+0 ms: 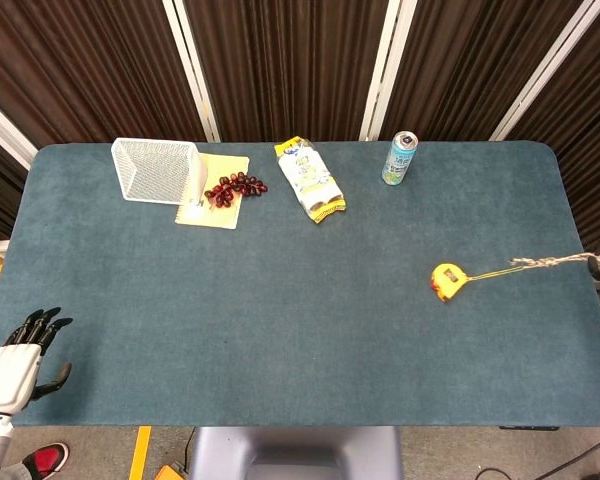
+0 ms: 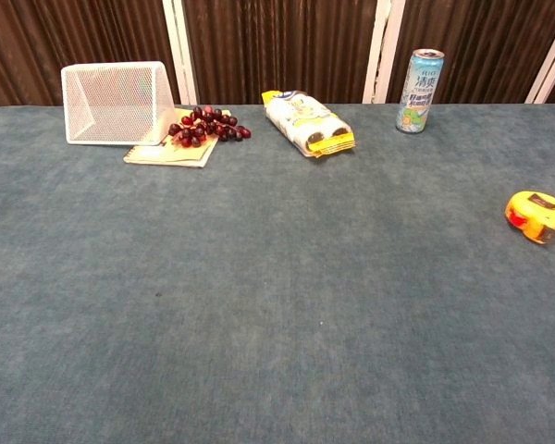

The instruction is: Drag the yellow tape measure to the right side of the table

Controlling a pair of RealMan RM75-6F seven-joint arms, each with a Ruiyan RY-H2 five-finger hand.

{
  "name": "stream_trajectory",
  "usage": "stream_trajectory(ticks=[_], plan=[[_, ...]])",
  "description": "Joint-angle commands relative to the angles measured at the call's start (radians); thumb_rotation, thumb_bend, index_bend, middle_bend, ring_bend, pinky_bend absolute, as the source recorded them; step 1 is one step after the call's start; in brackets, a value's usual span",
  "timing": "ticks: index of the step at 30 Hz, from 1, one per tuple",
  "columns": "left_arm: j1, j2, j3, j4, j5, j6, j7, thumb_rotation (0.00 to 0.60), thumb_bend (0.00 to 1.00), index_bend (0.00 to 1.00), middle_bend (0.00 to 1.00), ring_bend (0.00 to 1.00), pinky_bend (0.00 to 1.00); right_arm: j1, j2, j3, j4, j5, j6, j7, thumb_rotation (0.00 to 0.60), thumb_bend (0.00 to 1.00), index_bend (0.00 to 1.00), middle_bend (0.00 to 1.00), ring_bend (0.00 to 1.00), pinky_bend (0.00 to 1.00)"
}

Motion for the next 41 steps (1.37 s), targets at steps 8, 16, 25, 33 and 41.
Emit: stream_trajectory(ticks=[8,16,25,33,41], plan=[[-0.004,-0.002,0.002,0.0,-0.003,-0.007,0.007,0.6,0.38,0.19,0.08,0.01,0.22,-0.018,-0.02,0.0,-0.022,-0.094,0.069,0.053,0.6,0.44,0.63,0.92,0.68,1.0],[-0.004,-0.001,0.0,0.004,-0.006,-0.004,0.0,0.6,0.38,0.19,0.08,0.01,0.22,-0.043,0.046,-0.037,-0.24,-0.284,0.265,0.16,0.6,0.01,0.1,0.08,0.03,0.31],[-0.001,-0.006,-0.004,0.006,-0.002,0.012,0.015,0.6,0.38,0.19,0.08,0.01,0.22,-0.095,0.129,-0.113,-0.636,-0.461,0.434,-0.003,0.6,0.0,0.0,0.0,0.0,0.09],[0.008,-0.01,-0.009,0.014,0.008,0.045,0.018,0.6,0.38,0.19,0.08,0.01,0.22,-0.131,0.157,-0.154,-0.826,-0.298,0.307,-0.278,0.6,0.0,0.0,0.0,0.0,0.1],[0.016,-0.015,-0.01,0.013,0.017,0.067,0.033,0.6,0.38,0.19,0.08,0.01,0.22,-0.162,0.13,-0.149,-0.842,-0.267,0.338,-0.359,0.6,0.0,0.0,0.0,0.0,0.1]])
